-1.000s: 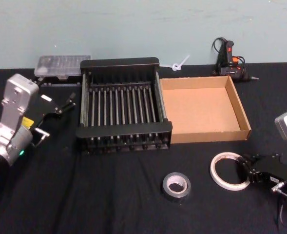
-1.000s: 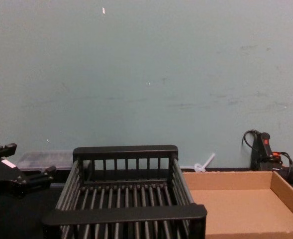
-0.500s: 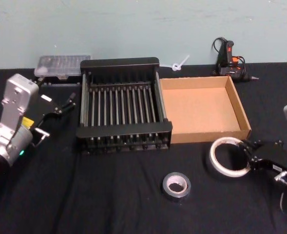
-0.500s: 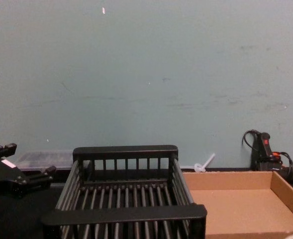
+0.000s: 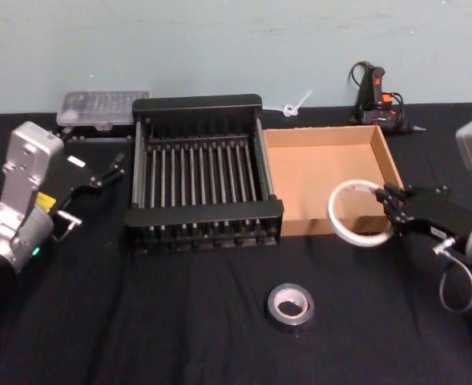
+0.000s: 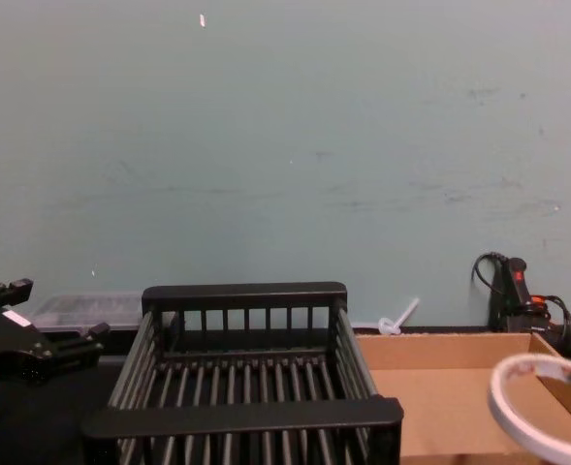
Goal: Pick up the white tape and place it into the black box , Pick up the silver tape and place it into the brown box.
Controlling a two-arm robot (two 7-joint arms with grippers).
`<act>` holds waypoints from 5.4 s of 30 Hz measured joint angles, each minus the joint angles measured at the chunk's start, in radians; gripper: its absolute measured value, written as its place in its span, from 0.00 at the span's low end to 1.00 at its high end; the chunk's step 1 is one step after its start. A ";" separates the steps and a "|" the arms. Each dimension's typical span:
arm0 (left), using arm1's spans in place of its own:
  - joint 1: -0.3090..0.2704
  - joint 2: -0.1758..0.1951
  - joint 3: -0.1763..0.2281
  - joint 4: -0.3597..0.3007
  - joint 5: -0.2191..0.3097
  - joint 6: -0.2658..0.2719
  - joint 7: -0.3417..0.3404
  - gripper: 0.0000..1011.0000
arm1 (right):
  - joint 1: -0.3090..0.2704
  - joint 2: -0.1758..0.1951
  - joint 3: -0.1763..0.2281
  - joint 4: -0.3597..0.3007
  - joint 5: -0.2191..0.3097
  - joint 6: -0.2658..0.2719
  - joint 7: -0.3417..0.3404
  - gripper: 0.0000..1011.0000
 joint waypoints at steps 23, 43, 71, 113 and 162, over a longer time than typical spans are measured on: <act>0.000 0.000 0.000 0.000 0.000 0.000 0.000 0.99 | 0.275 -0.156 -0.142 0.193 -0.101 0.026 -0.006 0.09; 0.000 0.000 0.000 0.000 0.000 0.000 0.000 0.99 | 0.453 -0.313 -0.234 0.381 -0.199 0.011 0.005 0.09; 0.000 0.000 0.000 0.000 0.000 0.000 0.000 0.99 | 0.487 -0.360 -0.250 0.432 -0.222 0.002 0.007 0.20; 0.000 0.000 0.000 0.000 0.000 0.000 0.000 0.99 | 0.398 -0.290 -0.196 0.279 -0.203 0.038 0.026 0.99; 0.000 0.000 0.000 0.000 0.000 0.000 0.000 0.99 | 0.067 0.098 -0.205 -0.084 -0.001 0.163 0.197 0.99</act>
